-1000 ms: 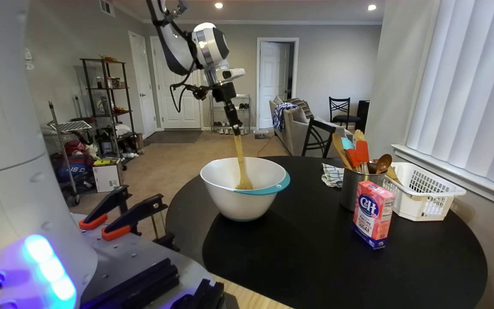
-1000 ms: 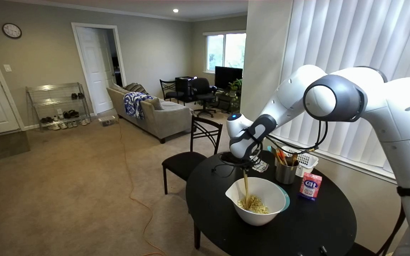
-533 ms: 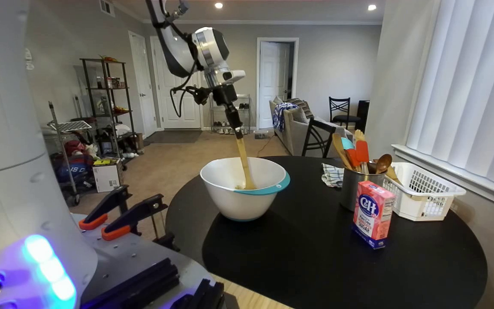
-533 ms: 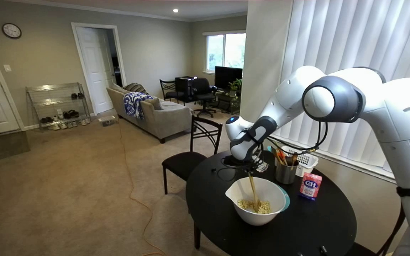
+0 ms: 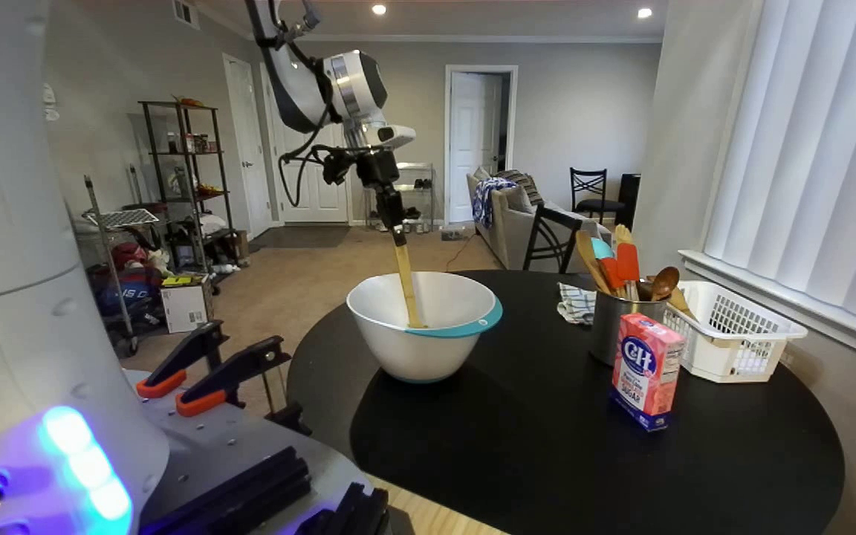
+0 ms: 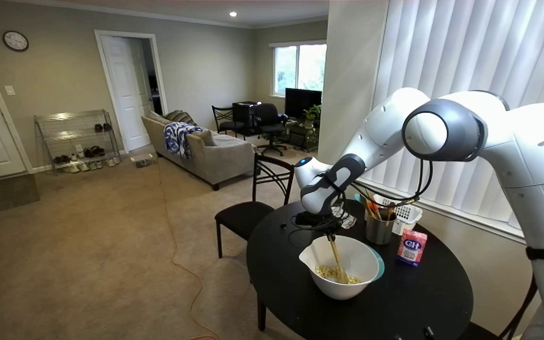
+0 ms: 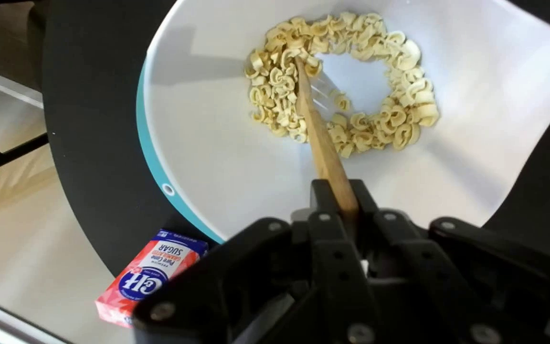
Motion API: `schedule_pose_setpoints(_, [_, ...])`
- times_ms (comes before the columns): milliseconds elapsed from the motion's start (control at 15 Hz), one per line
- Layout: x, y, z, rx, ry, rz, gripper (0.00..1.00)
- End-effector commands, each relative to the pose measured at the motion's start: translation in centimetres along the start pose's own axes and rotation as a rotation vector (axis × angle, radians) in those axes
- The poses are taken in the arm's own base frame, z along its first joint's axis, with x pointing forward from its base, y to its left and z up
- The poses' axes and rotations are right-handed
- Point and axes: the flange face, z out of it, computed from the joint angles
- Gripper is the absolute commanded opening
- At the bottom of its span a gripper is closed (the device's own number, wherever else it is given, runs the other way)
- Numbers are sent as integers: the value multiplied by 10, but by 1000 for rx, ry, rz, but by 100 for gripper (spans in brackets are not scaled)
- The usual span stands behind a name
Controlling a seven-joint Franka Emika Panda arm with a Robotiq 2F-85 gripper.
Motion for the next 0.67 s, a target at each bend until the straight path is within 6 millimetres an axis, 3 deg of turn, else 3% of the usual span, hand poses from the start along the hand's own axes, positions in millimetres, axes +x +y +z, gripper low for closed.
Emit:
schedule_pose_setpoints(0, [-2,-10,-7,86,-65,-94,3])
schedule_pose_setpoints(400, [4,-23,-27,221,-165,-51,3])
schedule_pose_setpoints(600, [11,-22,-27,267,-174,7,3])
